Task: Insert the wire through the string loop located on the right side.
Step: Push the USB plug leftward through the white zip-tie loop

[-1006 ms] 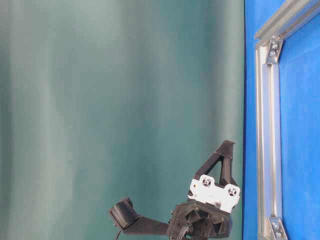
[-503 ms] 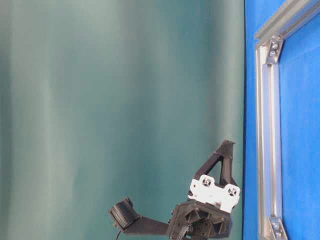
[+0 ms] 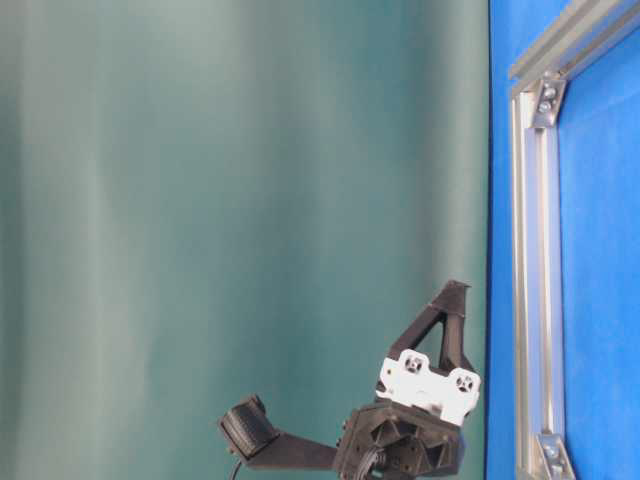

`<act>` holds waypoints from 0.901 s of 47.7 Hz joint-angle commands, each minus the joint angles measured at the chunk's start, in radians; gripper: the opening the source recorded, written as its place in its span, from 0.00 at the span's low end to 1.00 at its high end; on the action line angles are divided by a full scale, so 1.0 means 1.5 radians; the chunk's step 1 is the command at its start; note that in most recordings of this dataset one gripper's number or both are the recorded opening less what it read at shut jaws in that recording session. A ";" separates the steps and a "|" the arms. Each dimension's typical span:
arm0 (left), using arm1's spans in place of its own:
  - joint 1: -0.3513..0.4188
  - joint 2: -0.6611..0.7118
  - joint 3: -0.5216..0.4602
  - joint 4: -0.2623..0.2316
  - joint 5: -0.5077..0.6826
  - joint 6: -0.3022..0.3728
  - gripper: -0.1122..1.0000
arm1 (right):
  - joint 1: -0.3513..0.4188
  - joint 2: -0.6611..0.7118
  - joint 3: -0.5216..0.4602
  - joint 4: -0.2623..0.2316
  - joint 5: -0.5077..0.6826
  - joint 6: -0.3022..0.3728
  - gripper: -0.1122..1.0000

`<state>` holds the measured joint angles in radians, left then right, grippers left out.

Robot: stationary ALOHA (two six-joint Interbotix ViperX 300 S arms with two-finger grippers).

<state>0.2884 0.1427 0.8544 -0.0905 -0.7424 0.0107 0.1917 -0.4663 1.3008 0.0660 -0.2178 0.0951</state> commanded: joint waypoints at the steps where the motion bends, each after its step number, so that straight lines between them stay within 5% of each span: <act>1: 0.001 -0.020 -0.006 0.002 -0.003 0.000 0.10 | -0.001 -0.004 -0.005 -0.001 -0.007 -0.001 0.07; 43: 0.001 -0.020 -0.006 0.001 -0.003 0.000 0.10 | -0.001 0.003 -0.009 -0.001 -0.043 0.000 0.07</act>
<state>0.2884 0.1427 0.8560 -0.0905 -0.7424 0.0107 0.1917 -0.4663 1.3023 0.0660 -0.2485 0.0951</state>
